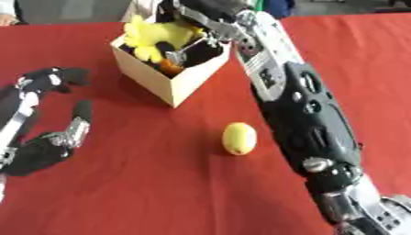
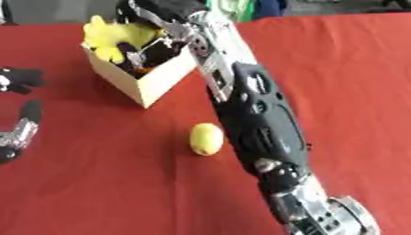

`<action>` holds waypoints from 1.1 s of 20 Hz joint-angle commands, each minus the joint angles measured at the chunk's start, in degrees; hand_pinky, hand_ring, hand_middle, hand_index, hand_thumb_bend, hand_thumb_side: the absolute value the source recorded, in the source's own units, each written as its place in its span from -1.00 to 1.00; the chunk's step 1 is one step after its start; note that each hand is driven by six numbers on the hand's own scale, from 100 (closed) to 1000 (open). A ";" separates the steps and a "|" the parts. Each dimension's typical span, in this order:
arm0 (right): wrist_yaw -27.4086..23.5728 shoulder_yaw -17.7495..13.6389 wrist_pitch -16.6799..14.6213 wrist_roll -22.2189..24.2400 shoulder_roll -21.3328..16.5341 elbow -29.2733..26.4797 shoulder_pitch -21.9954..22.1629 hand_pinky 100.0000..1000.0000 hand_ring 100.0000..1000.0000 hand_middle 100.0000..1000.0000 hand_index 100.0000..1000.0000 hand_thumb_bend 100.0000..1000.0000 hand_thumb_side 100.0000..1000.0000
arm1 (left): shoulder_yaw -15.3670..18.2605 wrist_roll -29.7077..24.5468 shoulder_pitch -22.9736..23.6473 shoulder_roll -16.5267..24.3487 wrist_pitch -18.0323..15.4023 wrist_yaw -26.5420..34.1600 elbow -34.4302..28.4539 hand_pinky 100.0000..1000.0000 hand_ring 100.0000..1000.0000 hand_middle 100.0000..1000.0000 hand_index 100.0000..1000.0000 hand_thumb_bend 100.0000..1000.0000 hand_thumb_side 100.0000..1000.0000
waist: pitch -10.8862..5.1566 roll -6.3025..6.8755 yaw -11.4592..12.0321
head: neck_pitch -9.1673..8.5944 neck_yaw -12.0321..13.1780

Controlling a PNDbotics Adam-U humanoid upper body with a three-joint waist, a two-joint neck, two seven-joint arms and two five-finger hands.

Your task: Pick up objects on the table and place them in the box.

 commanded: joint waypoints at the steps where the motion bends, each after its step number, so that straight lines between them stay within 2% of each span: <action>1: 5.01 -1.80 1.55 -3.14 1.10 1.37 -0.90 0.50 0.64 -0.29 -0.02 -1.00 -0.78 | 0.06 0.06 -0.27 0.16 -0.59 -0.43 -1.12 0.37 0.48 0.28 0.71 -1.00 0.40 | -0.89 0.31 0.30 | -0.37 -0.50; 5: 7.60 -3.18 4.39 -5.49 1.45 2.01 -0.83 0.51 0.64 -0.30 -0.02 -1.00 -0.78 | -0.06 -0.18 0.00 -0.24 -0.67 -1.20 -1.12 0.37 0.48 0.28 0.71 -1.00 0.41 | -0.62 0.37 0.46 | -0.74 -0.43; 12: 5.73 -4.73 8.97 -4.89 1.35 0.90 -1.24 0.52 0.65 -0.31 -0.03 -1.00 -0.75 | -0.41 -0.70 0.06 -0.54 -0.62 -1.70 -1.12 0.36 0.48 0.28 0.71 -1.00 0.42 | -0.63 0.40 0.36 | -1.32 -0.35; 16: 6.34 -5.80 11.81 -6.42 1.44 1.56 -2.09 0.52 0.65 -0.27 0.00 -1.00 -0.74 | -0.62 -0.93 -0.37 -0.78 -0.79 -1.70 -1.12 0.36 0.48 0.28 0.71 -1.00 0.42 | -0.36 0.47 0.59 | -1.99 -0.61; 19: 7.94 -6.33 12.85 -7.58 1.95 3.04 -2.33 0.52 0.66 -0.20 0.08 -1.00 -0.75 | -0.75 -1.05 -0.74 -0.95 -0.93 -1.59 -1.12 0.36 0.48 0.28 0.70 -1.00 0.42 | -0.01 0.57 0.89 | -2.42 -0.93; 22: 9.16 -6.54 12.58 -8.14 2.25 4.18 -2.48 0.53 0.68 -0.10 0.16 -1.00 -0.76 | -0.82 -1.21 -0.88 -1.15 -1.00 -1.70 -1.12 0.36 0.47 0.28 0.70 -1.00 0.44 | 0.38 0.63 1.17 | -2.69 -1.20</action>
